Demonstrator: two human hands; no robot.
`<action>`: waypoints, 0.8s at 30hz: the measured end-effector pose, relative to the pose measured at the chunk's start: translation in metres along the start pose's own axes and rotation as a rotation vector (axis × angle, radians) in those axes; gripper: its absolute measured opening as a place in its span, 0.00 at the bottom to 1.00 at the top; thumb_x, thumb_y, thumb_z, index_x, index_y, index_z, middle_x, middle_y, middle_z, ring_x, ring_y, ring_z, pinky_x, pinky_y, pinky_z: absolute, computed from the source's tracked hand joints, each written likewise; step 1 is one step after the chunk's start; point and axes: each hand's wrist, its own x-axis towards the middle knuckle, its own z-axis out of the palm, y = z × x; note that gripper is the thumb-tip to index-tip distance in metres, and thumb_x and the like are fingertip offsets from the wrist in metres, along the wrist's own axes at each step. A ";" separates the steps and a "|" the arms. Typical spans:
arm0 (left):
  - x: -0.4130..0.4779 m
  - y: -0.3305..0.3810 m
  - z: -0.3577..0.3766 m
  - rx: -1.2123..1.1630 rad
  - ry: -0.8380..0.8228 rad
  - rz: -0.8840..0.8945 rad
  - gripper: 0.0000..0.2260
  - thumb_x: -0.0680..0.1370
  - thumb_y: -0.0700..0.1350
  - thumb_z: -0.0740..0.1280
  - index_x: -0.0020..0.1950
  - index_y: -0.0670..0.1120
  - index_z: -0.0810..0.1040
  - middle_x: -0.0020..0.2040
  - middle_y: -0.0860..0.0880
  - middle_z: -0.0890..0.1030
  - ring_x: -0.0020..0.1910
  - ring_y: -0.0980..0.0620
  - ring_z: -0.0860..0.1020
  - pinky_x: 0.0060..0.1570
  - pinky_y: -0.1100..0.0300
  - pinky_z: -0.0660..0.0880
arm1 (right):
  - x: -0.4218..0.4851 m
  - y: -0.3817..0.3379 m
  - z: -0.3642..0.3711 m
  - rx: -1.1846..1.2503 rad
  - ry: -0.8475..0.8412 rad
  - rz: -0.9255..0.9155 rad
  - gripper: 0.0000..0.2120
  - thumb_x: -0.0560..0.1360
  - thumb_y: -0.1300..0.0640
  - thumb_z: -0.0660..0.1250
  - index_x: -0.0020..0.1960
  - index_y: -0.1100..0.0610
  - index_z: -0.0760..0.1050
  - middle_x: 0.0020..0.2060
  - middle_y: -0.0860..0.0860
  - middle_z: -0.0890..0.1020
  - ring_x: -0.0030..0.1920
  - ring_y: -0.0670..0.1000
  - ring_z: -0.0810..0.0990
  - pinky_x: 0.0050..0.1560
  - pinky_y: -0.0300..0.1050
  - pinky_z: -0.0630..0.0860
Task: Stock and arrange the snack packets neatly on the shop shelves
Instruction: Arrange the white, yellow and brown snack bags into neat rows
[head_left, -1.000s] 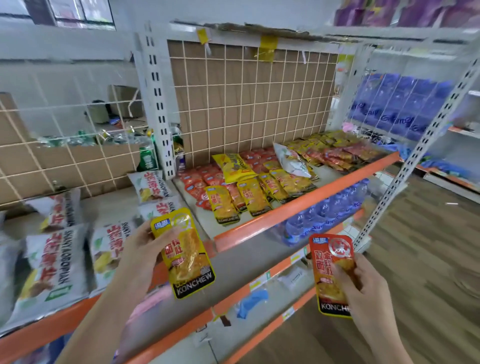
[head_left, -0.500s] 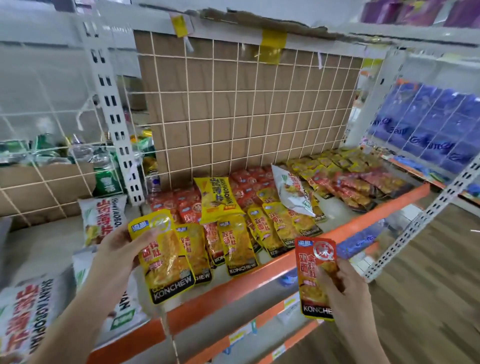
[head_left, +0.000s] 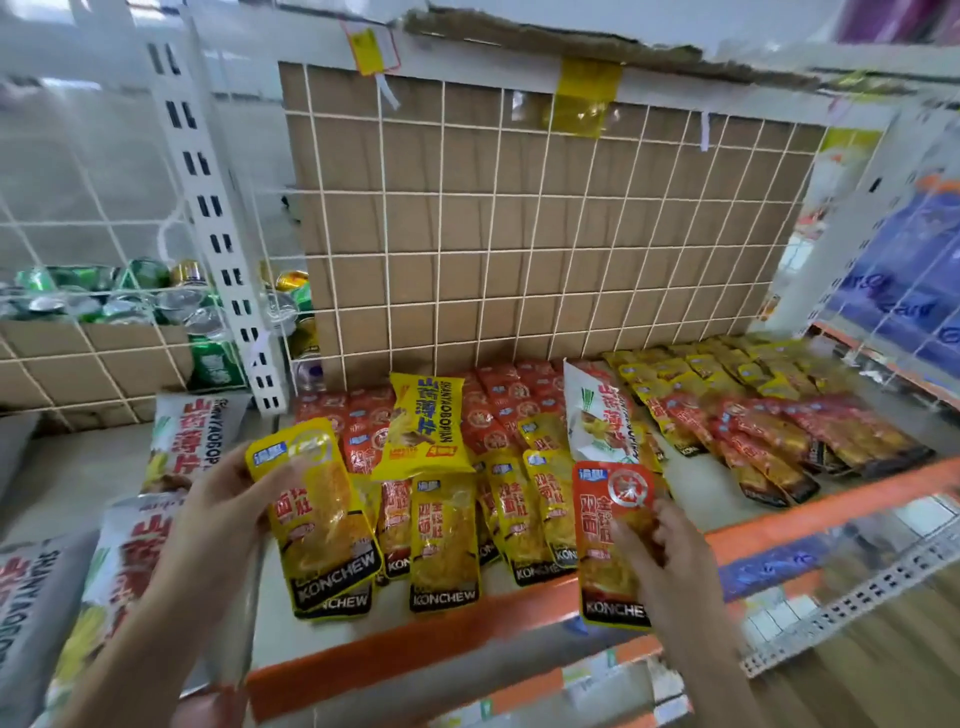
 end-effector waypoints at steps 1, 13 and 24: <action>-0.002 -0.002 0.000 0.004 0.022 0.009 0.29 0.53 0.58 0.81 0.49 0.47 0.81 0.48 0.42 0.84 0.43 0.46 0.83 0.44 0.49 0.78 | 0.008 -0.001 0.001 0.004 -0.027 -0.011 0.08 0.73 0.55 0.68 0.42 0.57 0.71 0.31 0.61 0.75 0.29 0.52 0.72 0.28 0.44 0.69; -0.056 0.006 -0.034 0.017 0.311 0.124 0.39 0.45 0.60 0.80 0.50 0.43 0.78 0.36 0.48 0.83 0.28 0.54 0.80 0.22 0.66 0.73 | 0.024 -0.050 0.074 0.198 -0.486 -0.084 0.08 0.72 0.55 0.69 0.48 0.54 0.72 0.33 0.53 0.81 0.26 0.49 0.77 0.22 0.40 0.73; -0.066 0.015 -0.078 0.040 0.289 0.109 0.25 0.55 0.57 0.77 0.46 0.46 0.80 0.45 0.33 0.80 0.40 0.39 0.76 0.42 0.45 0.68 | -0.007 -0.046 0.167 -0.121 -0.453 -0.221 0.19 0.71 0.49 0.70 0.58 0.56 0.74 0.46 0.47 0.81 0.48 0.47 0.79 0.53 0.47 0.77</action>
